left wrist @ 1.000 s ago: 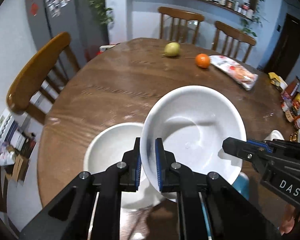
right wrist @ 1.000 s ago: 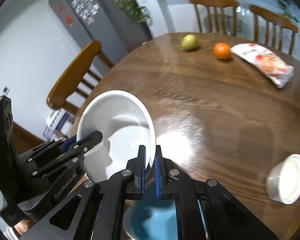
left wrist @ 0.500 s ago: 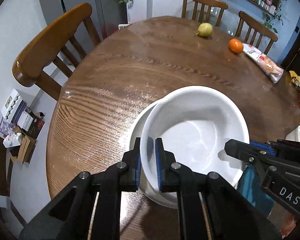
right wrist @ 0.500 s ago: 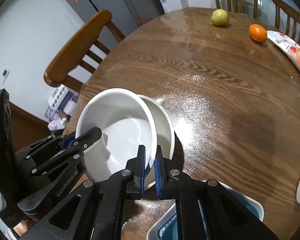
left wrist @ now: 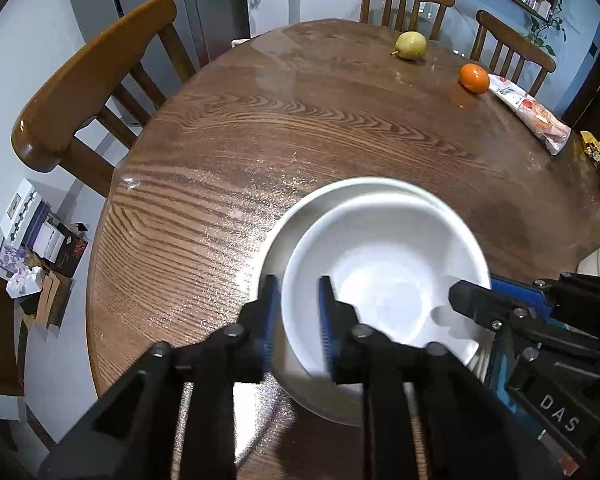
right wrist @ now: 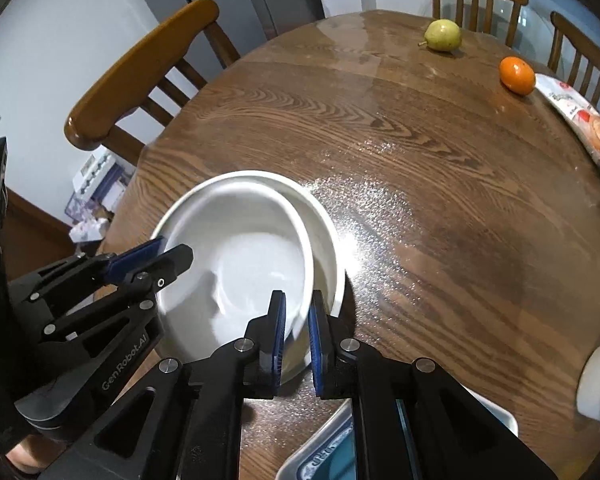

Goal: Organize plates and bowls
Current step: 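Lower the medium bowl into the large bowl and open both grippers, then move both grippers to the small white bowl on the table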

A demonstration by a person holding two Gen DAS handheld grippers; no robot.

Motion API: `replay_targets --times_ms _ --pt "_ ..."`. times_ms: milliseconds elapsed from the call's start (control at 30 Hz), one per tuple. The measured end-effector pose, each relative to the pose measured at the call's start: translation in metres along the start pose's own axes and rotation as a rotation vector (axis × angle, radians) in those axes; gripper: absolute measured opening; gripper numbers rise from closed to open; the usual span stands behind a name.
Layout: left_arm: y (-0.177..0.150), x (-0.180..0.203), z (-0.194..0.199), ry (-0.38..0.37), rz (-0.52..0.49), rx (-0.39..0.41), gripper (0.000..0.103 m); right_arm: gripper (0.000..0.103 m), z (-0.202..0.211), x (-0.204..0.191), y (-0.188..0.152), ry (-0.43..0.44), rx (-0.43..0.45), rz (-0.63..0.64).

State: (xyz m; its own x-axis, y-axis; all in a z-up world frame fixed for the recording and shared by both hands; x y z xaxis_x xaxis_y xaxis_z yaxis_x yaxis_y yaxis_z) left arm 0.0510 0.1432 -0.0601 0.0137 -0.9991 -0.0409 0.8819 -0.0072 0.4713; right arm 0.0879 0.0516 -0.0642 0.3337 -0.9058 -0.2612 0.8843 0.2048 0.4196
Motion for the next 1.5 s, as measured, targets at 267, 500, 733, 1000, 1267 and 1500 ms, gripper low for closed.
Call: replay_targets --times_ms 267,500,733,1000,1267,1500 --pt "0.007 0.000 0.014 0.016 0.003 0.050 0.040 0.011 0.008 0.000 0.004 -0.013 0.028 0.003" --pt "0.011 0.001 0.030 0.024 0.012 0.093 0.055 0.012 0.032 0.011 0.006 0.014 0.091 -0.043" --pt "0.011 0.018 0.043 0.028 -0.019 0.129 0.061 0.012 0.055 0.020 -0.002 0.070 0.128 -0.068" --pt "0.008 0.035 0.055 0.037 -0.040 0.150 0.076 0.048 0.086 0.038 -0.016 0.086 0.186 -0.094" --pt "0.001 0.063 0.067 0.024 -0.077 0.167 0.079 0.056 0.115 0.071 -0.038 0.102 0.246 -0.172" --pt "-0.003 0.101 0.074 -0.002 -0.124 0.179 0.081 0.056 0.135 0.101 -0.056 0.088 0.272 -0.214"
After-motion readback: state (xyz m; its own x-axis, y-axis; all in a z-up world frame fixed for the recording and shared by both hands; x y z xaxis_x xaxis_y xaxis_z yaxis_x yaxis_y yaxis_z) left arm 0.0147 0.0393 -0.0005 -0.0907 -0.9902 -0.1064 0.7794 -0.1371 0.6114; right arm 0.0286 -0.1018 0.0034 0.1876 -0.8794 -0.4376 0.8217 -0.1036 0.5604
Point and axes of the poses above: each gripper's, at about its wrist camera, not at the fingertips, and z roughly against the way its jaws point, x to its right, y to its top, the point moved 1 cm from there along -z, roughly the way its jaws point, and after that the axes turned 7 degrees about -z, right-handed, at the moved point
